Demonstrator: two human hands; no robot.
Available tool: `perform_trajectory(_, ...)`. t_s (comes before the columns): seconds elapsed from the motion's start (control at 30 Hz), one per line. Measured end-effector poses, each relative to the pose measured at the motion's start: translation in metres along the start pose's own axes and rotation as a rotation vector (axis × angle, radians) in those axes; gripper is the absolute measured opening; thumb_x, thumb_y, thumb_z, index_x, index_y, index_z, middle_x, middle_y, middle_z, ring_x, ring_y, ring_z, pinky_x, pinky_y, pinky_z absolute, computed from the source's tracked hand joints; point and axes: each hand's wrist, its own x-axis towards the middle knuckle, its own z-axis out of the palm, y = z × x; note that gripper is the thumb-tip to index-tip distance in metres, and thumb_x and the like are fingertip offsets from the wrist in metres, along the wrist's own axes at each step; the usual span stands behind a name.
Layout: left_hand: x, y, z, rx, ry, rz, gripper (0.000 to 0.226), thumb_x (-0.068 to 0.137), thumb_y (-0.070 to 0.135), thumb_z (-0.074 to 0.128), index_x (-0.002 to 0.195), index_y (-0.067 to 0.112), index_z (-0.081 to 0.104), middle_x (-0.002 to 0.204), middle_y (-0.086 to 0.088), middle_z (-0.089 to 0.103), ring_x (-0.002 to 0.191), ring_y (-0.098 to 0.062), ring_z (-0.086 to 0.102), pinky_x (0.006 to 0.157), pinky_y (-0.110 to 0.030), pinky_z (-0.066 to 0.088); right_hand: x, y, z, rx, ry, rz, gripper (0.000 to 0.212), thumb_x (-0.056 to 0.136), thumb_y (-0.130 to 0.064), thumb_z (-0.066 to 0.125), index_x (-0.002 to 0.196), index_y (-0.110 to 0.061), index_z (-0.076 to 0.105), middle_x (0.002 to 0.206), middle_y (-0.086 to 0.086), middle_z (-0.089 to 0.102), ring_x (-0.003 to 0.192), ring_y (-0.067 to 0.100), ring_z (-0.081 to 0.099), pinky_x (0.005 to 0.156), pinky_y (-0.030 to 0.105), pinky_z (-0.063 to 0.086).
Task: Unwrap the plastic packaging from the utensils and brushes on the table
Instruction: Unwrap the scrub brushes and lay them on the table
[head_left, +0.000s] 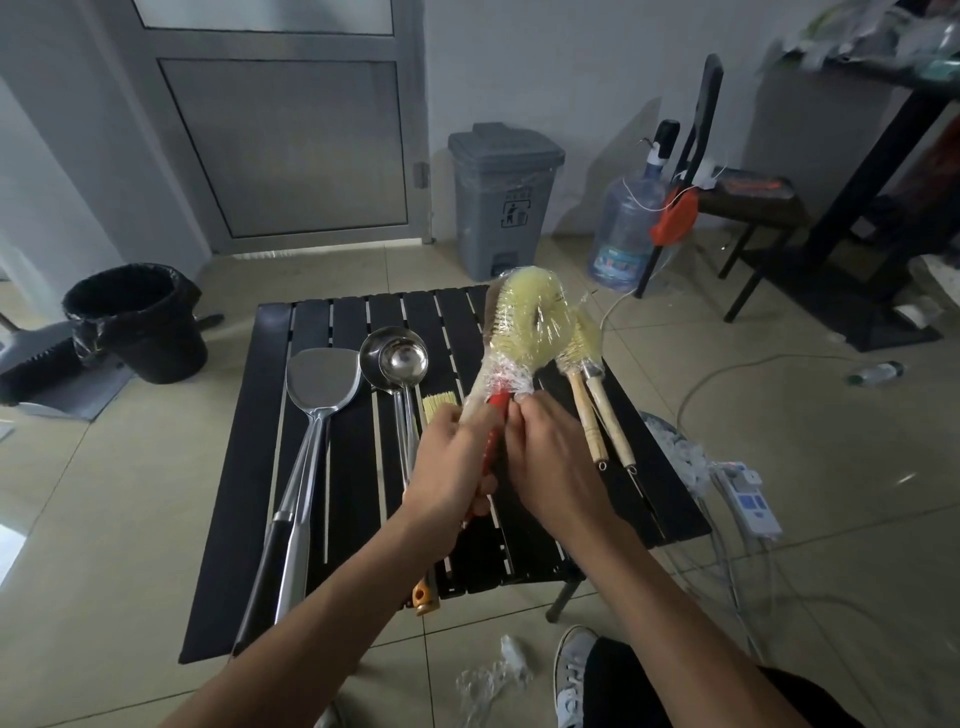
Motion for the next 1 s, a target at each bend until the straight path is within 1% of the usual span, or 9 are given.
perform_trajectory(0.1, 0.001, 0.0, -0.002, 0.339, 0.082, 0.177, 0.022, 0.093, 0.038, 0.065, 0.096, 0.017, 0.058, 0.079, -0.002, 0.062, 0.062, -0.014, 0.059, 0.049, -0.024, 0.045, -0.002, -0.003, -0.004, -0.081, -0.052, -0.082, 0.005, 0.103, -0.008, 0.056, 0.108, -0.007, 0.058, 0.106, 0.004, 0.057, 0.087, 0.016, 0.058, 0.074, 0.029, 0.052)
perform_trajectory(0.2, 0.002, 0.0, -0.008, 0.419, 0.011, 0.069, 0.024, 0.093, 0.035, 0.06, 0.083, 0.013, 0.06, 0.073, -0.005, 0.057, 0.062, -0.018, 0.054, 0.053, -0.029, 0.044, -0.003, -0.005, -0.003, -0.168, -0.097, -0.152, 0.011, 0.101, -0.008, 0.061, 0.111, -0.008, 0.058, 0.103, -0.001, 0.052, 0.086, 0.01, 0.051, 0.069, 0.013, 0.037)
perform_trajectory(0.27, 0.002, -0.001, -0.007, 0.404, 0.019, 0.014, 0.026, 0.098, 0.033, 0.056, 0.084, 0.011, 0.06, 0.074, -0.007, 0.056, 0.06, -0.018, 0.053, 0.05, -0.027, 0.044, -0.003, -0.007, -0.001, -0.192, -0.086, -0.138, 0.002, 0.105, -0.013, 0.056, 0.105, -0.011, 0.056, 0.099, -0.004, 0.049, 0.08, 0.01, 0.049, 0.064, 0.015, 0.034)
perform_trajectory(0.43, 0.001, 0.004, -0.01, 0.163, -0.015, 0.008, 0.025, 0.103, 0.027, 0.055, 0.086, 0.008, 0.056, 0.061, 0.002, 0.048, 0.044, -0.009, 0.045, 0.043, -0.026, 0.042, 0.005, 0.006, -0.005, -0.29, -0.001, -0.032, 0.015, 0.109, -0.017, 0.045, 0.106, -0.012, 0.058, 0.096, -0.002, 0.053, 0.075, 0.009, 0.049, 0.058, 0.012, 0.03)
perform_trajectory(0.53, -0.002, 0.007, -0.012, 0.124, -0.11, -0.015, 0.019, 0.101, 0.018, 0.056, 0.088, 0.004, 0.06, 0.057, 0.003, 0.047, 0.045, -0.012, 0.044, 0.044, -0.03, 0.043, 0.017, 0.018, -0.017, -0.378, 0.085, 0.044, 0.021, 0.108, -0.018, 0.044, 0.111, -0.008, 0.062, 0.095, -0.002, 0.052, 0.078, 0.009, 0.051, 0.064, 0.013, 0.032)
perform_trajectory(0.6, -0.003, 0.007, -0.01, 0.123, -0.168, -0.047, 0.019, 0.099, 0.014, 0.057, 0.081, 0.009, 0.055, 0.055, 0.004, 0.047, 0.044, -0.012, 0.043, 0.044, -0.029, 0.042, 0.022, 0.022, -0.025, -0.391, 0.149, 0.062, 0.024, 0.107, -0.018, 0.044, 0.111, -0.005, 0.064, 0.095, 0.001, 0.056, 0.079, 0.011, 0.053, 0.067, 0.021, 0.038)
perform_trajectory(0.73, 0.001, 0.009, -0.012, 0.072, -0.224, -0.134, 0.02, 0.097, 0.013, 0.056, 0.077, 0.012, 0.051, 0.056, 0.002, 0.047, 0.043, -0.012, 0.041, 0.04, -0.025, 0.037, 0.026, 0.027, -0.036, -0.396, 0.197, 0.052, 0.029, 0.105, -0.021, 0.04, 0.105, -0.005, 0.064, 0.097, 0.007, 0.061, 0.077, 0.013, 0.053, 0.066, 0.026, 0.039)
perform_trajectory(0.83, 0.01, 0.011, -0.015, 0.0, -0.178, -0.182, 0.022, 0.094, 0.01, 0.054, 0.073, 0.014, 0.051, 0.055, 0.001, 0.045, 0.04, -0.011, 0.039, 0.037, -0.024, 0.035, 0.021, 0.021, -0.035, -0.37, 0.171, 0.024, 0.023, 0.106, -0.017, 0.046, 0.106, -0.004, 0.065, 0.1, 0.009, 0.063, 0.081, 0.015, 0.057, 0.069, 0.028, 0.05)
perform_trajectory(1.0, 0.018, 0.013, -0.018, -0.08, -0.114, -0.199, 0.025, 0.09, 0.008, 0.053, 0.068, 0.017, 0.049, 0.056, 0.0, 0.043, 0.039, -0.011, 0.037, 0.035, -0.022, 0.033, 0.006, 0.006, -0.033, -0.324, 0.133, -0.112, 0.017, 0.104, -0.013, 0.05, 0.096, -0.007, 0.064, 0.091, 0.001, 0.057, 0.076, 0.012, 0.055, 0.067, 0.025, 0.05)
